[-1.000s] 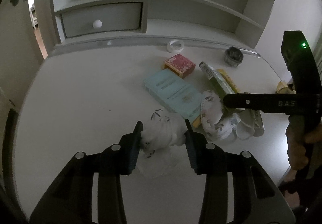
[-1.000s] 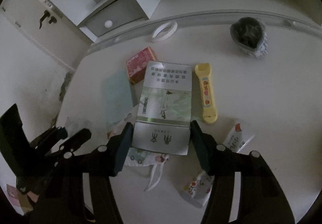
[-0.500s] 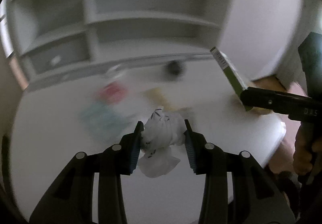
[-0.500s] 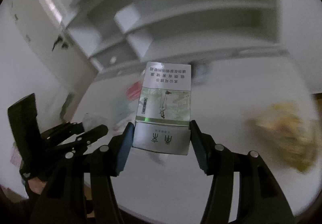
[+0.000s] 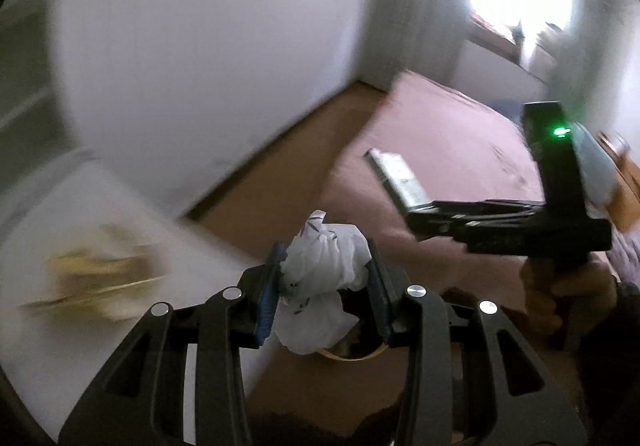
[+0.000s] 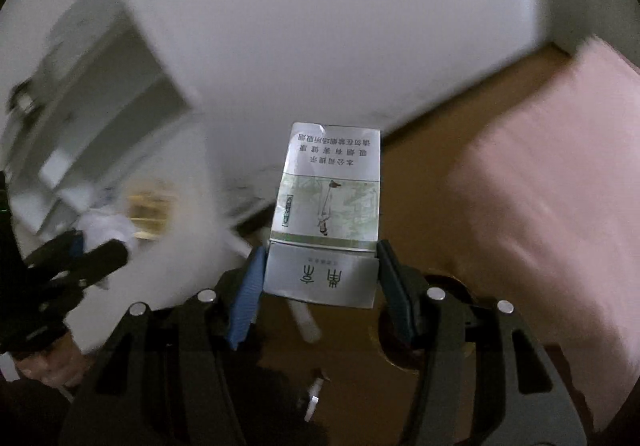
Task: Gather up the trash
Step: 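Carry the tissue and paper box over the black bin and open both grippers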
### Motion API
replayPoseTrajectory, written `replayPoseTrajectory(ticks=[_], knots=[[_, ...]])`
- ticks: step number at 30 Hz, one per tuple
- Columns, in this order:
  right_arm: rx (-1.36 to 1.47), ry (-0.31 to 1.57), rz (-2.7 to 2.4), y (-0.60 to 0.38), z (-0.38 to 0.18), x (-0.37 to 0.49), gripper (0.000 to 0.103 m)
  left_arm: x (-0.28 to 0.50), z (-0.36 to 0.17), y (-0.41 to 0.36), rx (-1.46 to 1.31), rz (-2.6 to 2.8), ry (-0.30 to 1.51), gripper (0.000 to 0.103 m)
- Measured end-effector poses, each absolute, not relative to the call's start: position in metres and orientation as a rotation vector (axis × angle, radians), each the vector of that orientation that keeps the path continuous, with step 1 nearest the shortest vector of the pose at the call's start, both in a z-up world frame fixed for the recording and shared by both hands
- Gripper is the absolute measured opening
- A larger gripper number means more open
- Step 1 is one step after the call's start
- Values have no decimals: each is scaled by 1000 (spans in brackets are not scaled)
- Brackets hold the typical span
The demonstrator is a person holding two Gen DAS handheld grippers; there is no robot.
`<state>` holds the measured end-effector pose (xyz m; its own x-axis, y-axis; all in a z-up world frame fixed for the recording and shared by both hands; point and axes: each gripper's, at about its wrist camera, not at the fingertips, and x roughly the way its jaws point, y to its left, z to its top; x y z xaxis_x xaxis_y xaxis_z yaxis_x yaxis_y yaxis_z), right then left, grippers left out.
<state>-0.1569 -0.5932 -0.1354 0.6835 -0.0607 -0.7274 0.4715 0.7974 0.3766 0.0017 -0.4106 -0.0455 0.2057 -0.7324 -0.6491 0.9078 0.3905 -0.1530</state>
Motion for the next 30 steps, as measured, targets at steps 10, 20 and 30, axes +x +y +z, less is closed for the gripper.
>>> replayPoseTrajectory(ticks=[10, 20, 30], knots=[[814, 968, -405, -653, -311, -189, 56, -32, -210, -547, 539, -1295, 874, 39], [932, 1112, -347, -661, -405, -163, 56, -3, -316, -573, 605, -1196, 1087, 39], [951, 1086, -349, -680, -394, -154, 74, 3, -318, -584, 578, -1195, 1120, 75]])
